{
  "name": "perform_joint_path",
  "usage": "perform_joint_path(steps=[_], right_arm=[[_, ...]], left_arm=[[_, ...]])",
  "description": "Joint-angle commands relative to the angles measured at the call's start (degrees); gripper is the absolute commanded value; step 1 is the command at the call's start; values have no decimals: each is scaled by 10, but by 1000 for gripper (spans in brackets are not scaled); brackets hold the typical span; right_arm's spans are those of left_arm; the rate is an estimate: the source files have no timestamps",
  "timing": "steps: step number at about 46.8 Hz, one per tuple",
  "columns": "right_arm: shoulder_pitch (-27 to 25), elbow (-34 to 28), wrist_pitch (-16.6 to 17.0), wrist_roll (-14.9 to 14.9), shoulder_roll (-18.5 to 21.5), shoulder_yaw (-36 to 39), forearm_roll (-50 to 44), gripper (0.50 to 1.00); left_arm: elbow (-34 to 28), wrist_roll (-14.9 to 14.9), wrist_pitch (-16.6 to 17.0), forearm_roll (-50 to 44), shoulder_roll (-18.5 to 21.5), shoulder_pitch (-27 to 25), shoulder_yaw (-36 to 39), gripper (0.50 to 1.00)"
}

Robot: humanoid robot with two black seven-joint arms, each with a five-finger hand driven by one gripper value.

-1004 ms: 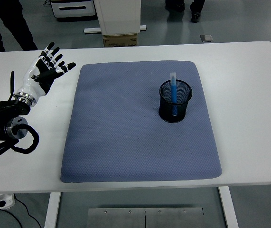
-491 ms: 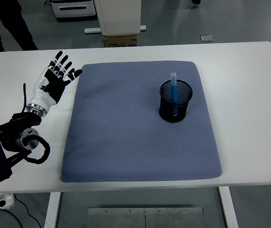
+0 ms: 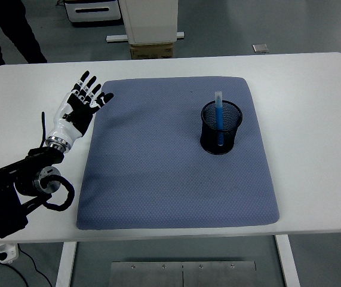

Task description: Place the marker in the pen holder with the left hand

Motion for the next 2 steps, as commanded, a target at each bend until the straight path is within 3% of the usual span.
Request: perform_joint_path(steps=[1, 2], right_arm=[[1, 0, -3, 1, 0, 1, 0, 1000], [1, 0, -3, 1, 0, 1, 0, 1000]], left_arm=[[4, 0, 0, 0, -3, 3, 0, 1000], [5, 0, 0, 0, -3, 3, 0, 1000]])
